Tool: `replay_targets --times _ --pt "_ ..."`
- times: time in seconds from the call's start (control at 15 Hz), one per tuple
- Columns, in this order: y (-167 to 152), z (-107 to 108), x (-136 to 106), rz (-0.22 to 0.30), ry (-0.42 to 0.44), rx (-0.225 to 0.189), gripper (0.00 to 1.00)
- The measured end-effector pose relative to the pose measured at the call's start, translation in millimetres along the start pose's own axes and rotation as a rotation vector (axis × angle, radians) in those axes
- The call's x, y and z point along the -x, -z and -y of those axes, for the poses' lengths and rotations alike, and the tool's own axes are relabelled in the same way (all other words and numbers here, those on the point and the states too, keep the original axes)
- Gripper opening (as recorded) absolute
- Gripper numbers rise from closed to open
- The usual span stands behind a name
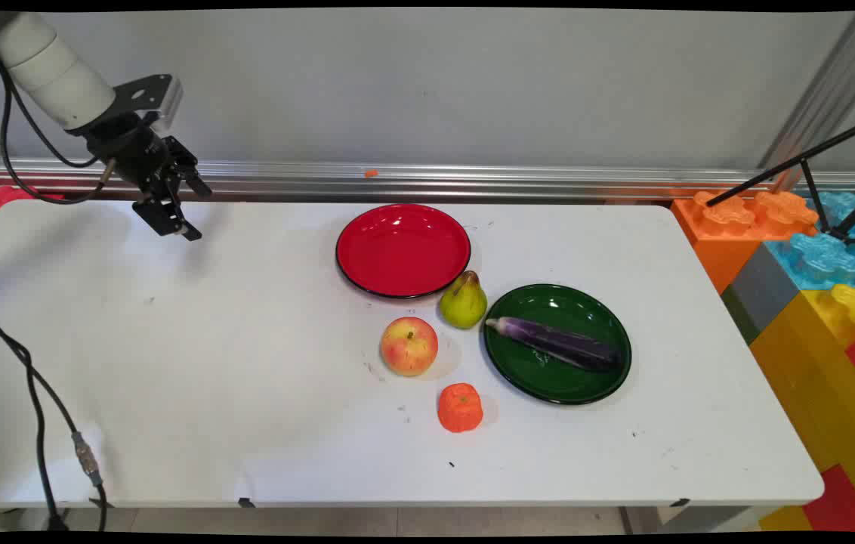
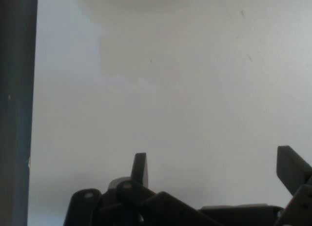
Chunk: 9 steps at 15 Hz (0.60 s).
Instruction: Pick up the eggplant from the green plate
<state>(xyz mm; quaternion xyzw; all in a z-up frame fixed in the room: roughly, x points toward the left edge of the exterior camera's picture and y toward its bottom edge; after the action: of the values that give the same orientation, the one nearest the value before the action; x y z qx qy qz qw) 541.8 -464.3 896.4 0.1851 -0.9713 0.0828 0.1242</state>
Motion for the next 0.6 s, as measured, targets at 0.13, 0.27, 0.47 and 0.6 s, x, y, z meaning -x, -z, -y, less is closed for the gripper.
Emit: replay_targets --times 0.13,0.27,0.47,0.6 --pt "-0.8 -0.1 -2.6 -0.02 0.001 0.005 1.0" --pt "-1.7 -0.5 -8.5 -0.04 -0.002 0.011 1.0" --pt "-3.9 -2.8 -25.6 -0.083 -0.015 0.028 1.0" --pt "-6.3 -5.8 -44.1 -0.123 -0.028 0.041 1.0"
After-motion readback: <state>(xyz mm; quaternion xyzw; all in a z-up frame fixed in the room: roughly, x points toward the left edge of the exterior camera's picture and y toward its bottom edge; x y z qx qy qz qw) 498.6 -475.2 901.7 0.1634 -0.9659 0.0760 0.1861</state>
